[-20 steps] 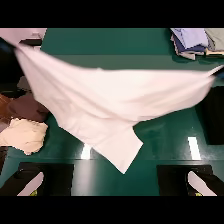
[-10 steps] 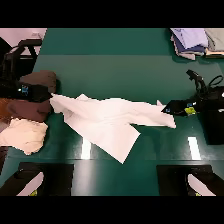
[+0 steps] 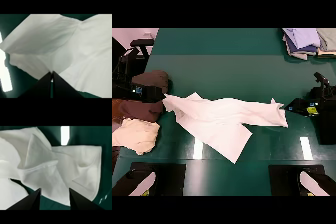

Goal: Fold the shirts.

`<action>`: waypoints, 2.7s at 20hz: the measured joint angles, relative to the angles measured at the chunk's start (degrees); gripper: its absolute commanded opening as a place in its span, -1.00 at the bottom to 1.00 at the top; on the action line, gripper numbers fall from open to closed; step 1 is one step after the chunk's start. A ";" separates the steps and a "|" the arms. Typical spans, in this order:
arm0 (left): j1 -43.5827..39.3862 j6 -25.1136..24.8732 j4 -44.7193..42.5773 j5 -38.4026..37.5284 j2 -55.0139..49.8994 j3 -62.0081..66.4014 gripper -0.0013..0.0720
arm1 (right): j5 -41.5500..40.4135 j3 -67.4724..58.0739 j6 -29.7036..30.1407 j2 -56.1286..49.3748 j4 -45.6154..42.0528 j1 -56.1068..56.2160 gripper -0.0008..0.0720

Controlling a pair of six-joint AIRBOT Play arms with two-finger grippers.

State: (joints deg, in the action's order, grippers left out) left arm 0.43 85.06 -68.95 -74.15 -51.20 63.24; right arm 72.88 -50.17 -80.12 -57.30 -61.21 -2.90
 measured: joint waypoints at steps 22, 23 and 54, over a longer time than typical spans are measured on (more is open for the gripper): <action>0.00 0.07 0.04 0.59 0.00 -0.02 -0.90 | 5.31 -11.54 35.26 -15.28 -4.35 9.94 -0.93; 0.00 0.07 0.04 0.83 0.00 -0.02 -0.90 | 5.27 -11.54 35.32 -15.28 -4.35 10.01 -0.93; 0.00 7.41 -1.18 9.77 2.25 68.96 -0.91 | 7.80 -71.71 2.89 6.12 -9.20 -9.53 -0.95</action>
State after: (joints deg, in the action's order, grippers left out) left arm 0.43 92.47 -70.13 -64.38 -48.95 132.20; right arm 80.68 -121.89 -77.23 -51.18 -70.41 -12.43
